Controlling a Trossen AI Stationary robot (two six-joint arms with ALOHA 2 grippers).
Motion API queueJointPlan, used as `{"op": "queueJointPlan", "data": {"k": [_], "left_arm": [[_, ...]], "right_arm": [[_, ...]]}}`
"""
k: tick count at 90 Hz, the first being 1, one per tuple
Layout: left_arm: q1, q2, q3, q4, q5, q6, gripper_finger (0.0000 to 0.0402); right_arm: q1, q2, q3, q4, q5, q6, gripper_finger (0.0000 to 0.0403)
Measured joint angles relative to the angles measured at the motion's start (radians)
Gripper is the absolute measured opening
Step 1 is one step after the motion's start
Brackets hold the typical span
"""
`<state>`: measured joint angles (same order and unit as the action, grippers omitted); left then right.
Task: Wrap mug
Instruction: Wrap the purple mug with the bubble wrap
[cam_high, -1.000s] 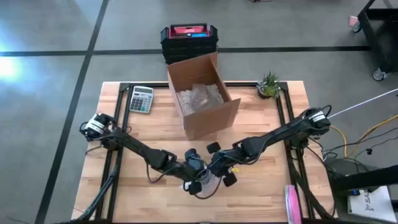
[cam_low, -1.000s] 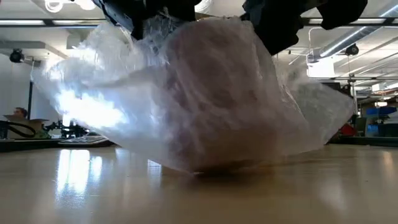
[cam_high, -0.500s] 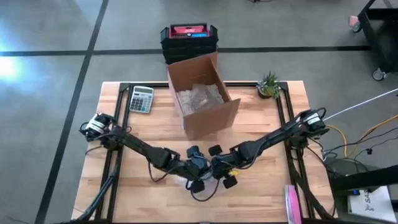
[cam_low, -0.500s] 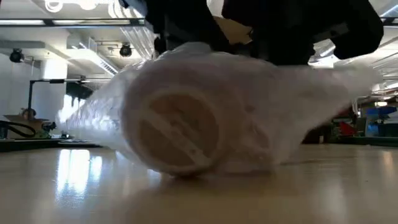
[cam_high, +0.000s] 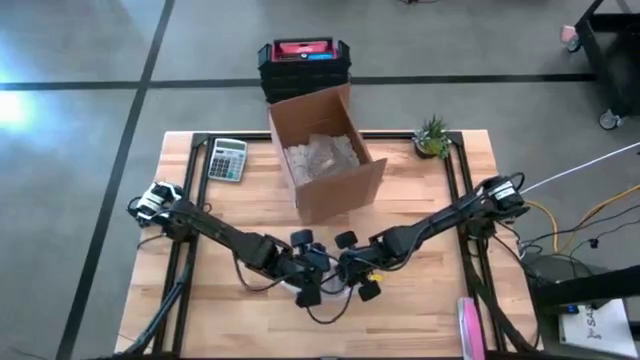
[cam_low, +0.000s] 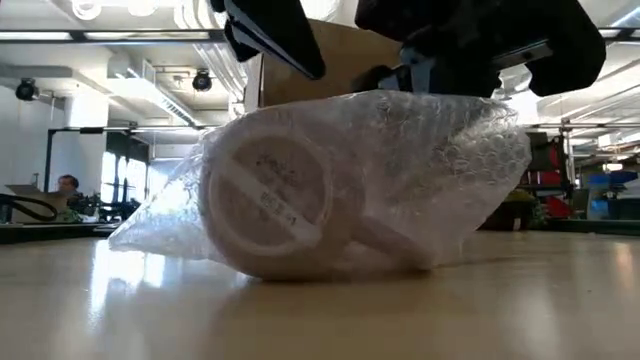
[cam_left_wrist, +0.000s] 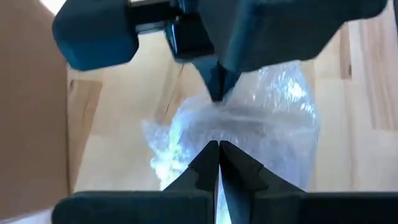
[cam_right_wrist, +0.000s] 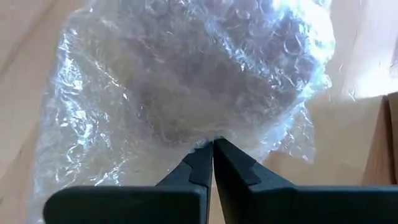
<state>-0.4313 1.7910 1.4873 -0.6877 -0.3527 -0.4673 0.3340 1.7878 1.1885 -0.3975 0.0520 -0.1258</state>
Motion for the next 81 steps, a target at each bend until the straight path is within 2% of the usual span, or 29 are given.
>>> {"op": "queueJointPlan", "data": {"k": [12, 26, 37, 49, 66, 74, 81], "left_arm": [[-0.038, -0.034, -0.01, -0.092, -0.017, -0.076, 0.0], [-0.113, -0.1, -0.106, -0.103, -0.102, -0.213, 0.0], [-0.148, -0.129, -0.23, 0.047, -0.107, -0.283, 0.0], [-0.163, -0.131, -0.357, 0.254, -0.077, -0.319, 0.0], [-0.158, -0.129, -0.481, 0.542, -0.073, -0.291, 0.0], [-0.152, -0.129, -0.504, 0.59, -0.074, -0.275, 0.0], [-0.147, -0.129, -0.506, 0.59, -0.074, -0.275, 0.0]], "right_arm": [[0.0, -0.006, 0.0, -0.018, 0.0, 0.002, 0.0], [0.0, -0.049, 0.007, -0.019, 0.0, 0.002, 0.0], [0.0, -0.067, 0.02, -0.013, -0.013, 0.003, 0.0], [0.002, -0.067, 0.031, -0.002, -0.096, -0.002, 0.0], [0.022, -0.057, 0.031, 0.036, -0.132, 0.021, 0.0], [0.027, -0.05, 0.031, 0.056, -0.128, 0.022, 0.0], [0.027, -0.044, 0.031, 0.106, -0.075, 0.034, 0.0]]}}
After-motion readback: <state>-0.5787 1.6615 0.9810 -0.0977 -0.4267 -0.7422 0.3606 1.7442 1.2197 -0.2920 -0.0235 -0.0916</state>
